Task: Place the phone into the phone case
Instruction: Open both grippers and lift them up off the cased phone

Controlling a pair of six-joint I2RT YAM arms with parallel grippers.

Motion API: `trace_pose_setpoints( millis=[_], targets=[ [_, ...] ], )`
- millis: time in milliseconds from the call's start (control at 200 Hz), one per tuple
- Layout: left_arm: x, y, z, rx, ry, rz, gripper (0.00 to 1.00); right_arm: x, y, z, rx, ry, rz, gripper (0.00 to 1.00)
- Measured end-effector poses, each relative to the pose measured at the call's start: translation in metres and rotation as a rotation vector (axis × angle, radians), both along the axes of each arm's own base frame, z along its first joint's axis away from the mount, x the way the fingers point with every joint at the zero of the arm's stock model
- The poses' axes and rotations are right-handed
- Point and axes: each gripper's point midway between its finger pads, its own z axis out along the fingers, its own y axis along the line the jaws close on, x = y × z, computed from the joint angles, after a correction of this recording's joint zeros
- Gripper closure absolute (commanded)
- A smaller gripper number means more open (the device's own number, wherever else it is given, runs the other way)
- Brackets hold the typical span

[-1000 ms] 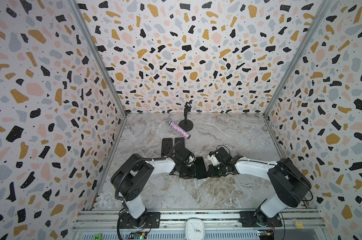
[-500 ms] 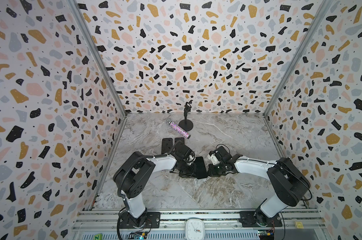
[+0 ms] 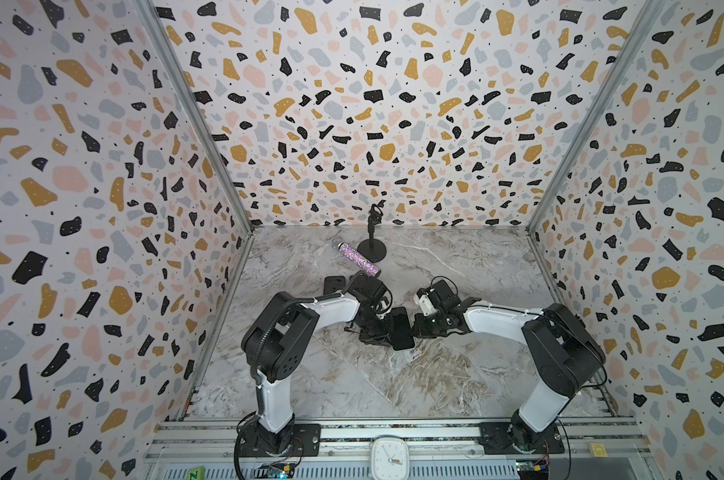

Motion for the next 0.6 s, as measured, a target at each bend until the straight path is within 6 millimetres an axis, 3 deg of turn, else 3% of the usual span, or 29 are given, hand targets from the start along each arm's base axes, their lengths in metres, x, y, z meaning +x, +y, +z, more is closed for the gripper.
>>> trace_pose_setpoints(
  millis=[165, 245, 350, 426, 601],
  targets=[
    [0.025, 0.005, 0.005, 0.028, -0.119, 0.028, 0.50, -0.002, 0.000, 0.012, 0.001, -0.036, 0.033, 0.63],
    [0.032, 0.015, 0.009, 0.085, -0.174, 0.050, 0.33, -0.002, -0.002, 0.028, 0.015, -0.080, 0.040, 0.48],
    [0.038, 0.025, 0.014, 0.190, -0.234, 0.073, 0.18, 0.003, -0.012, 0.050, 0.035, -0.148, 0.022, 0.36],
    [0.044, 0.021, 0.023, 0.260, -0.289, 0.070, 0.15, 0.009, -0.030, 0.056, 0.043, -0.175, -0.023, 0.31],
    [0.061, -0.020, 0.050, 0.348, -0.419, 0.058, 0.12, 0.010, -0.085, 0.046, 0.019, -0.175, -0.155, 0.22]
  ],
)
